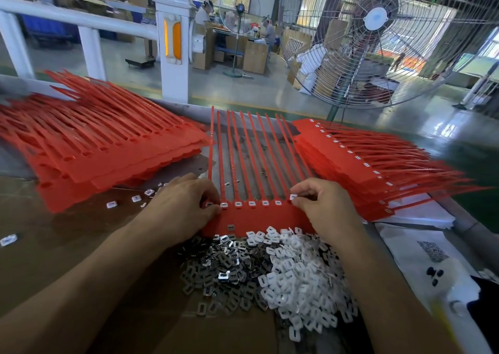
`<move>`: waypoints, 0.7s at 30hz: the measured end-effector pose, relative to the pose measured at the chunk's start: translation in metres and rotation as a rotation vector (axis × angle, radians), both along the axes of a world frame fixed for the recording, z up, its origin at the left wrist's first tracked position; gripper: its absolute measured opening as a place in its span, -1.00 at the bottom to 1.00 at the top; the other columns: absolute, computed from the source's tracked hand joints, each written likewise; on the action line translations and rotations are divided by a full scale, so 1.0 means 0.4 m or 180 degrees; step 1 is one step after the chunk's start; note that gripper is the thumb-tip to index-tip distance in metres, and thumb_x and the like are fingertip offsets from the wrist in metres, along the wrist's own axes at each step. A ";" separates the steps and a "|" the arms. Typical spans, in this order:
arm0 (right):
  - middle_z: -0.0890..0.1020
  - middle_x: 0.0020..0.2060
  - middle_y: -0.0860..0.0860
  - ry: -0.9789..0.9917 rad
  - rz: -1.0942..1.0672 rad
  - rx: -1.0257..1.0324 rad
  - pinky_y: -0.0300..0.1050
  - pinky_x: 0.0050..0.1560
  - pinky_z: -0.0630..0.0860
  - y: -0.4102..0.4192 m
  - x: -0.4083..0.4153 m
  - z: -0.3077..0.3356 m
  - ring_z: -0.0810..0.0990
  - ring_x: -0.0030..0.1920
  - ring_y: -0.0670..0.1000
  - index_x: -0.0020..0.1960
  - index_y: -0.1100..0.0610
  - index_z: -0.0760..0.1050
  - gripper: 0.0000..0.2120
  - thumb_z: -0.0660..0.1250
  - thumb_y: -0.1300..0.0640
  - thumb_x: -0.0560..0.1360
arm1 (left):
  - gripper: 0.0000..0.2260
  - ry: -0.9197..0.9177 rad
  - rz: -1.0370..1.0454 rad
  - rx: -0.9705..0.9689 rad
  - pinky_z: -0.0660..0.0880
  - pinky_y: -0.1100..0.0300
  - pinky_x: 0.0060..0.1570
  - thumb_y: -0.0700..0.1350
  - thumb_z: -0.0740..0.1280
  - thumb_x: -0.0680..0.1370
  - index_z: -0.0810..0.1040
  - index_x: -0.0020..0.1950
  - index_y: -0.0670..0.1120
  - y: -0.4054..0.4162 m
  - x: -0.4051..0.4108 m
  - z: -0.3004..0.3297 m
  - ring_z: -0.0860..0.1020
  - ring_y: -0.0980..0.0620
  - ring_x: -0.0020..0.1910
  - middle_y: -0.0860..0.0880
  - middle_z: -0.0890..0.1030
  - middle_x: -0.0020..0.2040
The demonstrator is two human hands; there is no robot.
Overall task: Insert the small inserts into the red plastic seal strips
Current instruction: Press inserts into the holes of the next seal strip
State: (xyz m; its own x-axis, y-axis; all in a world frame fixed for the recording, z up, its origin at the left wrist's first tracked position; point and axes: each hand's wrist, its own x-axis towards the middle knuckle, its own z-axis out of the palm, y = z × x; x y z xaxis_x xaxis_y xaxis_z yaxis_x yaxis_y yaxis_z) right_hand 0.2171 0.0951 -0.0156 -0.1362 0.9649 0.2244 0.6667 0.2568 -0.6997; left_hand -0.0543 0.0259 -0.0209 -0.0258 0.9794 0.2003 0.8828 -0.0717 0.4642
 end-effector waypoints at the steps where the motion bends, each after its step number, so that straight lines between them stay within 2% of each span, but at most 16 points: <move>1: 0.68 -0.15 -0.20 -0.0026 -0.0004 -0.0043 -0.45 -0.18 0.37 0.001 0.004 0.000 0.59 -0.11 -0.36 0.00 -0.06 0.70 -0.86 0.50 0.18 0.53 | -0.85 -0.0004 0.0001 0.0006 0.46 0.08 0.15 0.13 0.43 0.53 0.61 0.06 0.16 0.000 0.000 -0.001 0.48 0.08 0.05 0.15 0.47 0.00; 5: 0.69 -0.05 -0.17 -0.0095 0.0023 -0.0213 -0.34 -0.11 0.40 0.000 0.004 0.000 0.62 -0.02 -0.22 0.04 -0.04 0.69 -0.87 0.49 0.17 0.56 | -0.86 -0.0018 -0.0007 0.0039 0.47 0.06 0.15 0.12 0.44 0.52 0.61 0.04 0.15 0.001 0.000 -0.002 0.49 0.06 0.05 0.14 0.48 -0.02; 8: 0.68 -0.03 -0.15 -0.0167 0.0010 -0.0294 -0.33 -0.11 0.40 -0.002 -0.001 0.003 0.61 0.01 -0.19 0.04 -0.05 0.69 -0.86 0.48 0.18 0.56 | -0.86 -0.0011 -0.0003 0.0043 0.47 0.05 0.16 0.12 0.44 0.52 0.61 0.04 0.15 0.000 -0.001 -0.003 0.49 0.06 0.05 0.14 0.49 -0.02; 12: 0.69 0.01 -0.11 -0.0254 -0.0022 -0.0376 -0.21 -0.03 0.45 -0.003 -0.006 0.008 0.61 0.02 -0.15 0.06 -0.06 0.70 -0.85 0.48 0.17 0.56 | -0.87 -0.0032 -0.0005 0.0053 0.48 0.02 0.16 0.12 0.44 0.52 0.61 0.03 0.16 0.001 -0.001 -0.004 0.49 0.06 0.05 0.15 0.48 -0.03; 16: 0.66 0.00 -0.16 -0.0364 -0.0007 -0.0426 -0.34 -0.10 0.39 -0.003 -0.007 0.010 0.59 0.02 -0.20 0.09 -0.08 0.71 -0.83 0.47 0.16 0.57 | -0.86 -0.0033 -0.0008 0.0039 0.48 0.04 0.15 0.13 0.44 0.52 0.60 0.04 0.16 0.000 -0.002 -0.005 0.48 0.08 0.04 0.17 0.47 -0.03; 18: 0.66 0.04 -0.15 -0.0375 0.0016 -0.0465 -0.32 -0.06 0.42 -0.006 -0.006 0.012 0.59 0.05 -0.17 0.13 -0.08 0.71 -0.81 0.45 0.16 0.59 | -0.85 -0.0028 -0.0007 0.0041 0.48 0.05 0.15 0.14 0.43 0.52 0.60 0.04 0.16 0.000 -0.002 -0.005 0.48 0.09 0.03 0.18 0.46 -0.04; 21: 0.67 0.06 -0.17 -0.0332 0.0059 -0.0367 -0.31 0.02 0.43 -0.017 -0.003 0.015 0.56 0.02 -0.25 0.20 -0.07 0.69 -0.77 0.41 0.18 0.61 | -0.86 -0.0044 -0.0005 0.0051 0.48 0.05 0.14 0.13 0.44 0.52 0.60 0.04 0.17 -0.001 -0.002 -0.005 0.48 0.09 0.03 0.18 0.46 -0.03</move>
